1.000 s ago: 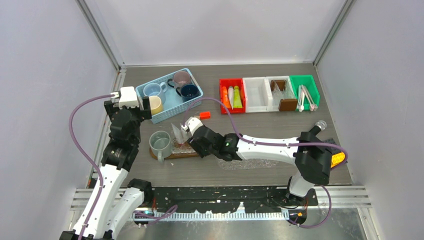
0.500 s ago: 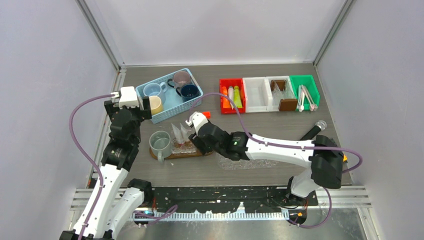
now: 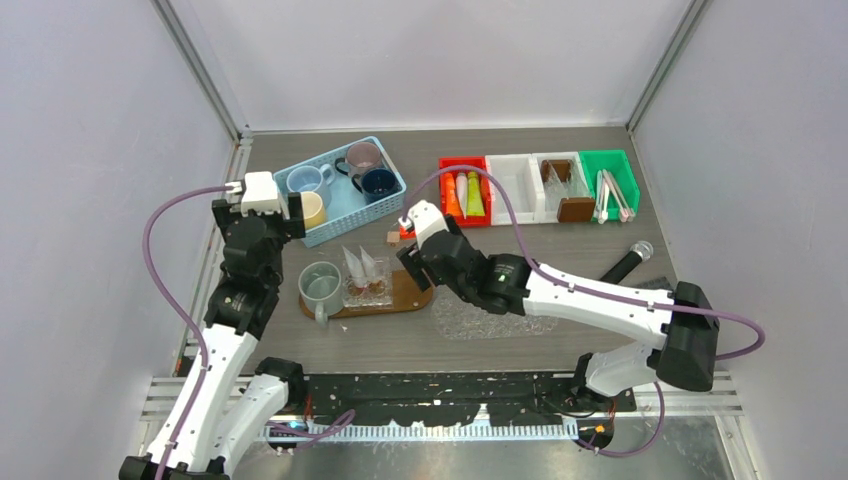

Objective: Prepare toiletry sets of a toothbrush and toothpaste on the tray
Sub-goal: Adjust the tray at the center of the board, then pick up the toothbrush from the storage box.

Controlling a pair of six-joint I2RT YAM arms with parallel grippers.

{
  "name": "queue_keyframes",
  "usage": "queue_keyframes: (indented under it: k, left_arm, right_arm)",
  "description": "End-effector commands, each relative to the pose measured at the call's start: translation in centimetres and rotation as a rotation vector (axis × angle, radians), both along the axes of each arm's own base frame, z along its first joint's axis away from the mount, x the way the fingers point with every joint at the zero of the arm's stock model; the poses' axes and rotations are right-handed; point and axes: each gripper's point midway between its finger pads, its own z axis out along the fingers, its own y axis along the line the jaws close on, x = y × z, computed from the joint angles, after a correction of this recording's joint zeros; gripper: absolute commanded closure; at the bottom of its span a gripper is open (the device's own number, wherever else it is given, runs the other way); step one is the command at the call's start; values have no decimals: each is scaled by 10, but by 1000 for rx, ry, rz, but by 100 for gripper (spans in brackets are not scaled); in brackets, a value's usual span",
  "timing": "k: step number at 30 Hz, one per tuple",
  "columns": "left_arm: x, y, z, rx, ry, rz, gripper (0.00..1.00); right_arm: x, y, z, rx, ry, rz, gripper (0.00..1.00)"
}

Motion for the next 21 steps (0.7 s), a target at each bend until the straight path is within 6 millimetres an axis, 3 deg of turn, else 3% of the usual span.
queue_keyframes:
  k: [1,8,16,21]
  left_arm:
    - [4,-3,10,-26,-43,-14,0]
    - [5,-8,9,-46,-41,-36,0]
    - [2,-15,14,-62,-56,-68,0]
    - [0,-32,15,-59,-63,-126,0]
  right_arm:
    - [25,-34,39,61,-59,-141,20]
    - [68,-112,46,91,-36,-413,15]
    - [102,-227,63,180,-42,-826,14]
    - [121,-298,74,224,-44,-1058,14]
